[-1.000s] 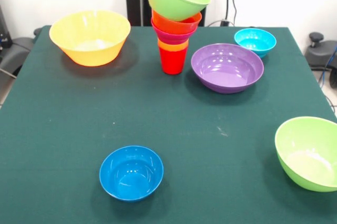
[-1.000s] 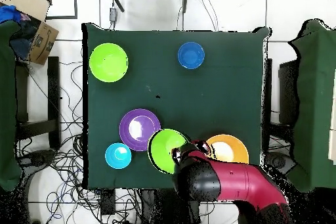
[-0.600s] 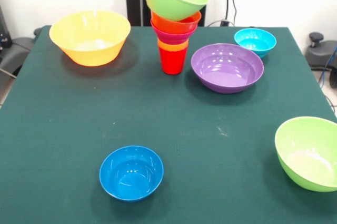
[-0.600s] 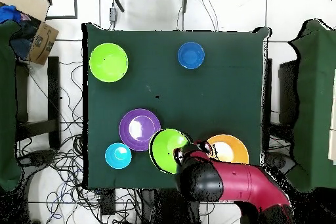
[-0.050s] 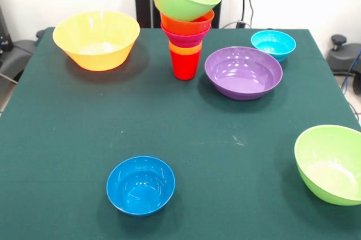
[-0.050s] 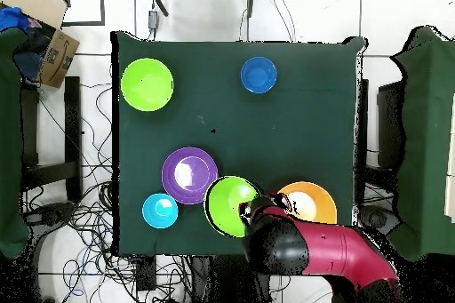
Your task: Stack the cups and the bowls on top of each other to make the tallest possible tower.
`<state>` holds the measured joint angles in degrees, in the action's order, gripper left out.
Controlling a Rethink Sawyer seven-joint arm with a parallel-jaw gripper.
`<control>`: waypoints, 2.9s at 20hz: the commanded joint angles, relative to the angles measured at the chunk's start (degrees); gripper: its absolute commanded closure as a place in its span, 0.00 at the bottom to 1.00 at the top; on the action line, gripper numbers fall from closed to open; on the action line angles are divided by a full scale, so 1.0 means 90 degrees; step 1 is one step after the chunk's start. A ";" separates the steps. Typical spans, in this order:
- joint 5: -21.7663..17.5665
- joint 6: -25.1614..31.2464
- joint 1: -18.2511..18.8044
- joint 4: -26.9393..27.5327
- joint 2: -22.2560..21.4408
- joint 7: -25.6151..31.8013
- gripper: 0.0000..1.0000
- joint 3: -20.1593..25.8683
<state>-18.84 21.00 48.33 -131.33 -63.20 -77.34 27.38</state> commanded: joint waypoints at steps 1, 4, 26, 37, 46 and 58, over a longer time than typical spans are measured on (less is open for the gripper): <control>0.0230 -0.0229 0.0121 -0.0597 0.0614 -0.0529 1.00 0.0596; 0.0218 -0.0212 0.0137 -0.0620 0.0582 -0.0563 1.00 0.0631; 0.0601 -0.0051 0.0309 -0.0494 0.0616 -0.0559 1.00 0.1289; 0.0323 0.0265 0.0133 0.0166 0.0857 -0.0359 1.00 0.1187; -0.0368 0.0457 0.0012 0.0553 0.1006 -0.0213 1.00 0.0616; -0.0770 0.0873 0.0157 0.0725 0.0868 0.0018 1.00 0.0497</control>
<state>-21.04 21.64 50.79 -127.70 -56.63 -77.34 34.32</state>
